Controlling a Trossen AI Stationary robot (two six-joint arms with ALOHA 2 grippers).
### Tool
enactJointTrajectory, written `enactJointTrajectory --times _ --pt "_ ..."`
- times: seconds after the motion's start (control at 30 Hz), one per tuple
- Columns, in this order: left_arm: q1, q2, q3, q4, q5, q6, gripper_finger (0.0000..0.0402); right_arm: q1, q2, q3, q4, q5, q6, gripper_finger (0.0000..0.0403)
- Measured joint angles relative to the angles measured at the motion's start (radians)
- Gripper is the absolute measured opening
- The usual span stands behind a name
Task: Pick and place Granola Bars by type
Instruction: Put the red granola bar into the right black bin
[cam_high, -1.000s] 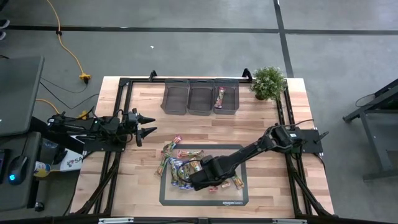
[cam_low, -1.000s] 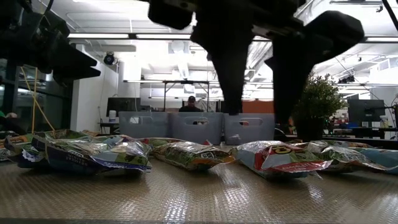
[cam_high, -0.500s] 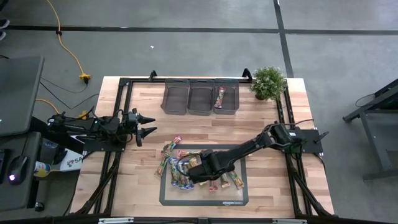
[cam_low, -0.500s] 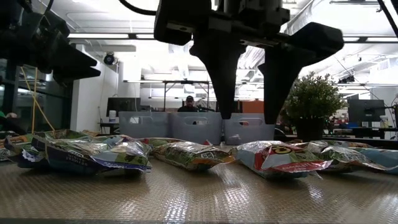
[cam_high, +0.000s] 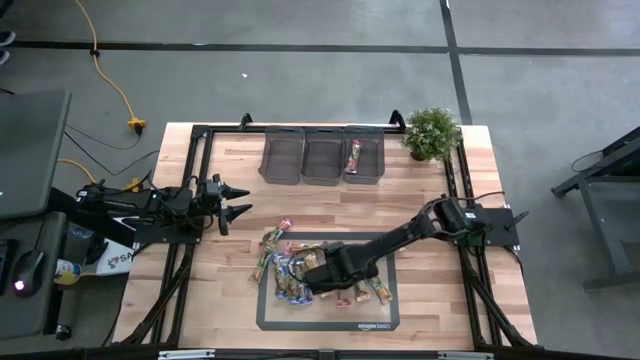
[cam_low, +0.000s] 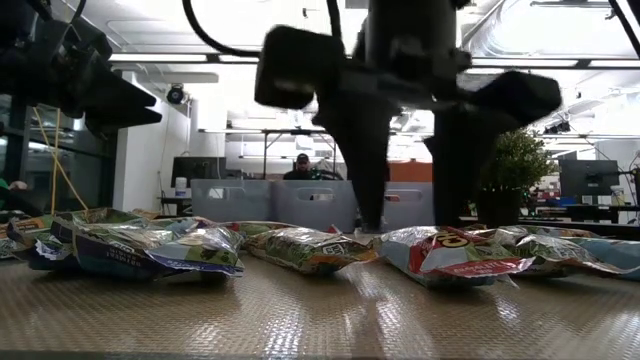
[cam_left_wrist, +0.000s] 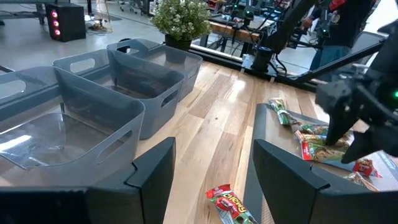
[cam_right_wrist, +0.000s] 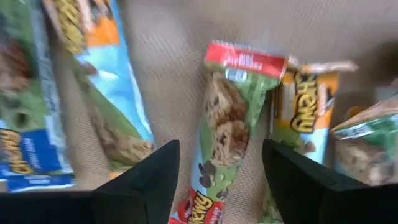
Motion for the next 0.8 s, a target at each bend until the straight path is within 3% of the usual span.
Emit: enactJointTrajectory --times 0.3,0.8 --pt "0.000 0.000 0.000 0.000 0.000 0.000 0.0211 0.015 -0.003 -0.082 0.107 -0.048 0.048 0.0214" --pt "0.000 0.000 0.000 0.000 0.000 0.000 0.0211 0.005 -0.003 -0.082 0.136 -0.027 0.031 0.0213"
